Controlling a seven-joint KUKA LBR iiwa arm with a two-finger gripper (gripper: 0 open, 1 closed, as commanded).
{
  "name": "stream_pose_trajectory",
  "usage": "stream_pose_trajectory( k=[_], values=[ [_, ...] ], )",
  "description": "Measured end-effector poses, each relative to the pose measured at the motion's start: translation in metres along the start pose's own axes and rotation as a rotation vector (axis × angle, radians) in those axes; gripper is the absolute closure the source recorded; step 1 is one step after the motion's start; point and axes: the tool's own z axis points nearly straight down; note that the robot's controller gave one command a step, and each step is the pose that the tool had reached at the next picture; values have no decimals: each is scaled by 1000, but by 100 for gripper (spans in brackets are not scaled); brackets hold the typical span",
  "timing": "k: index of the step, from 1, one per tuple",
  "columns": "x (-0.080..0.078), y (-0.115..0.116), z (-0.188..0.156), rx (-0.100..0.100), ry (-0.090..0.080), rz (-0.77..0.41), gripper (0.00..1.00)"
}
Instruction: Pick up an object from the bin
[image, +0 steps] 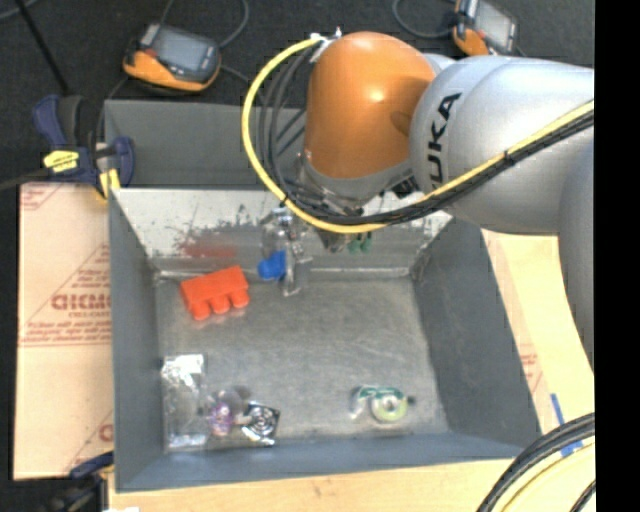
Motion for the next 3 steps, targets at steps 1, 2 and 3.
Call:
stream_pose_trajectory(
  k=[1,2,3],
  values=[
    [0,0,0,0,0,1,100],
    [0,0,0,0,0,1,100],
    [0,0,0,0,0,2,100]
  ],
)
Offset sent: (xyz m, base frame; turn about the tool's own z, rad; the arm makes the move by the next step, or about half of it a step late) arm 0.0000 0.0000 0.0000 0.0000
